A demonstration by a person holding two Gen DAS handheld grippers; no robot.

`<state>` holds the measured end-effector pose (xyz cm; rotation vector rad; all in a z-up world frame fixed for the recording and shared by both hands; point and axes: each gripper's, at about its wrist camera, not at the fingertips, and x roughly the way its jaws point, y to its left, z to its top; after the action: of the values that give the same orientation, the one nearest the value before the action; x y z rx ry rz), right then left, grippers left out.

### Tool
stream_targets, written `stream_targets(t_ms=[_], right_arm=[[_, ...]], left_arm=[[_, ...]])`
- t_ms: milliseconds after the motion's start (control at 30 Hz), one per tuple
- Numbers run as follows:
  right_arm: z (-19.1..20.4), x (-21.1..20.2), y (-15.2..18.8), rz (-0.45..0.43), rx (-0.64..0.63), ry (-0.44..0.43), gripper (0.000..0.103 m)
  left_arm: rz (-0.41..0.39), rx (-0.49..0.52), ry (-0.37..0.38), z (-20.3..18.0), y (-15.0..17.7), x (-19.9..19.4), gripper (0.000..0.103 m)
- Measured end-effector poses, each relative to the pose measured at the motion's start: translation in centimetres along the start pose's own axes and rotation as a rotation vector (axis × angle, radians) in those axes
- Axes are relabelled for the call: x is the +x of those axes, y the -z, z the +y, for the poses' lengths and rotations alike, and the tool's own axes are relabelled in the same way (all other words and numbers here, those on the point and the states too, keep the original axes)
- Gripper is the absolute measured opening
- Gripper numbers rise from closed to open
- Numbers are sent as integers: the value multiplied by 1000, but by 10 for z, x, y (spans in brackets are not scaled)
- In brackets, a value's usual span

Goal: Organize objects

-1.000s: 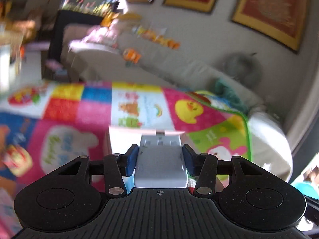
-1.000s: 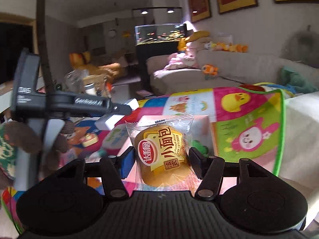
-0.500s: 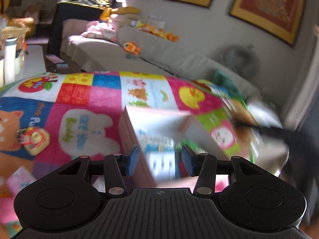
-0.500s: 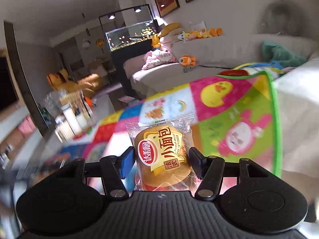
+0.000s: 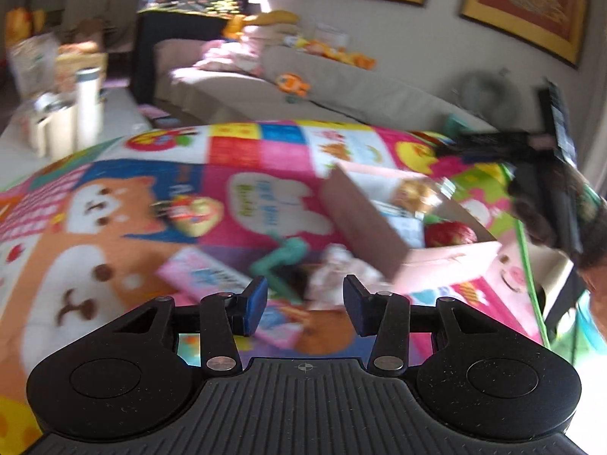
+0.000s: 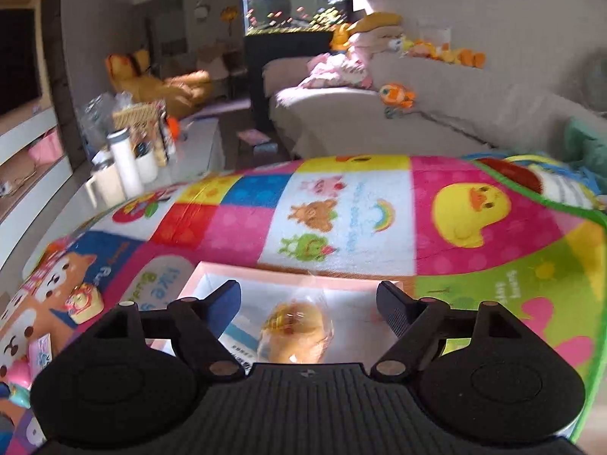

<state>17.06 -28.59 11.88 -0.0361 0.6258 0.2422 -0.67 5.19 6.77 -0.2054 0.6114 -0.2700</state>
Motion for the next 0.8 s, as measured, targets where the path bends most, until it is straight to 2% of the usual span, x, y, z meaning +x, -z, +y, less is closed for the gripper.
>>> stream_targets(t_ms=[167, 300, 400, 500, 633, 800], right_arm=[[6, -12, 8, 2, 25, 80, 79], [34, -38, 37, -12, 4, 34, 81], [64, -58, 69, -22, -41, -20, 88], [93, -72, 103, -18, -86, -57, 89], [121, -76, 145, -9, -108, -72, 92], [132, -67, 181, 49, -88, -64, 93]], left_arm=[[-79, -124, -118, 38, -2, -15, 48], [-117, -197, -189, 65, -7, -30, 48], [-68, -192, -199, 74, -6, -32, 48], [-15, -215, -183, 74, -2, -27, 48], [0, -234, -179, 64, 5, -20, 48], [40, -242, -219, 52, 12, -6, 48]])
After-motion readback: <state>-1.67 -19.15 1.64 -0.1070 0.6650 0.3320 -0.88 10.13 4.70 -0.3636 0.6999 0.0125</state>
